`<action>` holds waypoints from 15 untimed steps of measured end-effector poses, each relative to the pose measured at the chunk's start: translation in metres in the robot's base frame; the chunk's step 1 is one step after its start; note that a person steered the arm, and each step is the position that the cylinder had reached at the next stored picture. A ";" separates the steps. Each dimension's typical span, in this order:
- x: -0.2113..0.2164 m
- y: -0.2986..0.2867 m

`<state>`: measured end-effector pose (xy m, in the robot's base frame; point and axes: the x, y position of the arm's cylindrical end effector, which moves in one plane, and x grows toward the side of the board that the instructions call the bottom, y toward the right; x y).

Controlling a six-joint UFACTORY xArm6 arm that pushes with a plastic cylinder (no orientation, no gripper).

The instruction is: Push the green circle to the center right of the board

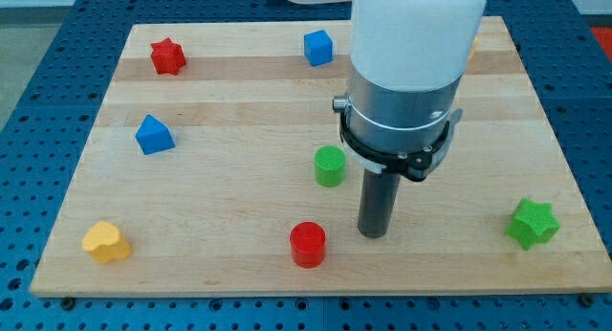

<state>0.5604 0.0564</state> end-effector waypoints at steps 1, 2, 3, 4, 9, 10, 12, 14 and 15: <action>-0.011 -0.009; -0.028 -0.045; -0.028 -0.065; -0.028 -0.088; -0.038 -0.122; -0.060 -0.110; -0.035 -0.110; -0.057 -0.039; -0.067 0.010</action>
<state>0.4935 0.0665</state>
